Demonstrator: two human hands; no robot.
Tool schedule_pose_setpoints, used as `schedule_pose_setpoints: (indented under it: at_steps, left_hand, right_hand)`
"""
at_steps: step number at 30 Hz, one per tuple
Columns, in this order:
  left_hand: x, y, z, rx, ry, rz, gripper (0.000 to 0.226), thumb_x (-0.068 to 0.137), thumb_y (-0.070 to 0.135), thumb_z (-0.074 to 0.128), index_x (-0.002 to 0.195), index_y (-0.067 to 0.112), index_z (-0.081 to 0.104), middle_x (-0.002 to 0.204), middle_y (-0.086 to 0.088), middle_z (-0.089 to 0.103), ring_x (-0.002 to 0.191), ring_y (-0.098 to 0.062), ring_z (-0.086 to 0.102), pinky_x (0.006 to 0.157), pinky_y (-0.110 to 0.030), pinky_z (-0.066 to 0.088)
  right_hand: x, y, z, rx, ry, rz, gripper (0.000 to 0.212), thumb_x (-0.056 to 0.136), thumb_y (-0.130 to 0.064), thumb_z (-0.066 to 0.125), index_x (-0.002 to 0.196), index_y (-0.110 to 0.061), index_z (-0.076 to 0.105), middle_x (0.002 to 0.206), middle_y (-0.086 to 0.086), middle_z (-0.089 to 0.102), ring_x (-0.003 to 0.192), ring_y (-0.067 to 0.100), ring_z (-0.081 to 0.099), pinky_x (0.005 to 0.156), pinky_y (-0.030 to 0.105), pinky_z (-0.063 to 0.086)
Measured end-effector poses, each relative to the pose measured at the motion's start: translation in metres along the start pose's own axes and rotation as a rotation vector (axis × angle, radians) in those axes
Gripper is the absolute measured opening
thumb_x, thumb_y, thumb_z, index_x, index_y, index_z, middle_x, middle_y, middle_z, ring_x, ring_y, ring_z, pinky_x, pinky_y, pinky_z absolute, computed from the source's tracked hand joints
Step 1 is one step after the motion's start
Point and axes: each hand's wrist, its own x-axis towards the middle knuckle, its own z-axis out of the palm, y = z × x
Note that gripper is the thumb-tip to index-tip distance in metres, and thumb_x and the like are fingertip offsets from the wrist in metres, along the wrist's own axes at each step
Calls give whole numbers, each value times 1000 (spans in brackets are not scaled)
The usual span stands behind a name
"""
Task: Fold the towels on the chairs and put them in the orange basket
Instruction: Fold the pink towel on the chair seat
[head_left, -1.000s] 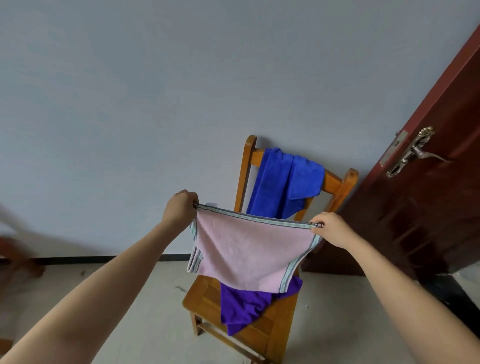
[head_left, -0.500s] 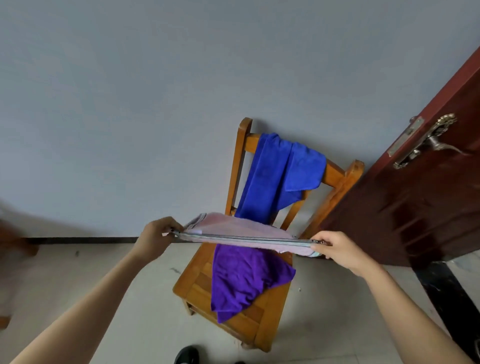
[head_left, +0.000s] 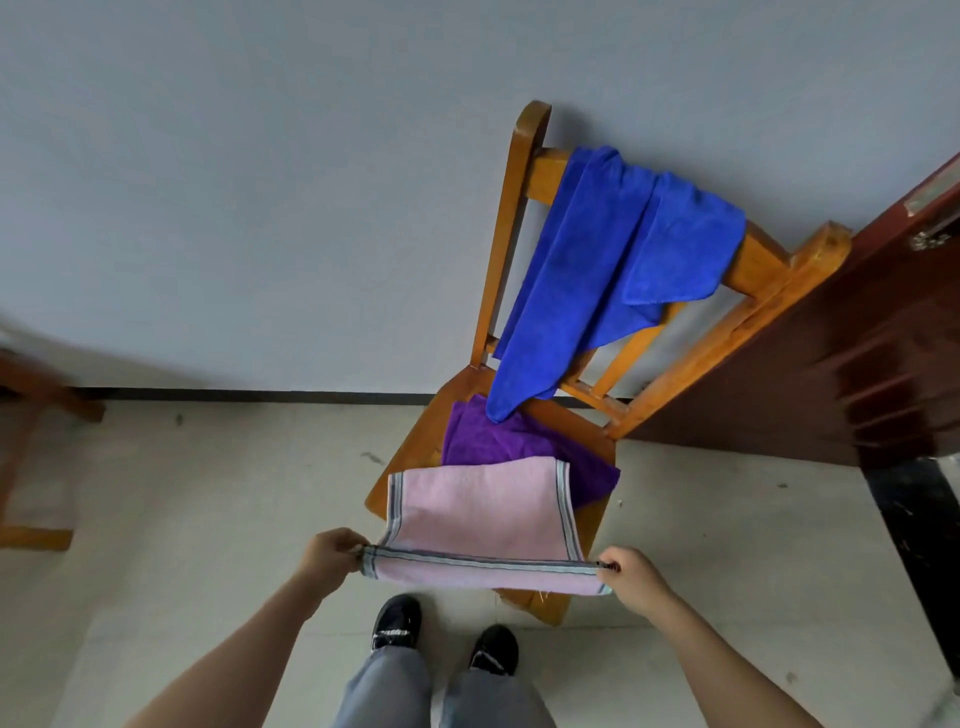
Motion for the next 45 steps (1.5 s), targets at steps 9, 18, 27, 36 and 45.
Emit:
schedule_pose_setpoints:
  at_steps: [9,18,27,36,45]
  left_hand:
    - [54,-4,12,-304,5,-149,15,85,-2,58,80,11,62,76,-10,59,74,-22,50,65,-28,35]
    - [131,13,34,-431,137,-135,18,88,5,59,106,6,61,77,-5,58,83,-23,50,66,-28,38]
    - [136,-40,79,413,103,-16,59,89,21,57,143,24,32,146,-8,39,130,-32,35,106,-43,33]
    - [117,-42,100,1067,-221,261,56,97,34,39,147,27,16,158,3,0,146,-19,0,117,-38,15]
    - [122,-38,102,1101,-281,241,58,96,33,41,148,27,15,158,4,3,146,-19,3,115,-39,20]
  right_hand:
    - [68,-8,3,273,325,17,15,88,-7,59,101,0,62,88,8,58,85,24,55,69,25,38]
    - [150,-33,11,309,527,-90,27,88,-12,59,112,0,61,107,16,65,89,22,56,70,25,41]
    - [169,-3,69,212,387,135,64,90,-24,58,143,-3,29,142,20,40,130,36,39,101,43,37]
    - [190,-1,55,716,179,207,56,90,-17,58,140,-11,33,137,12,46,122,30,47,89,38,42]
    - [186,11,47,562,155,176,20,84,-16,66,98,-3,61,87,5,62,76,16,59,59,24,45]
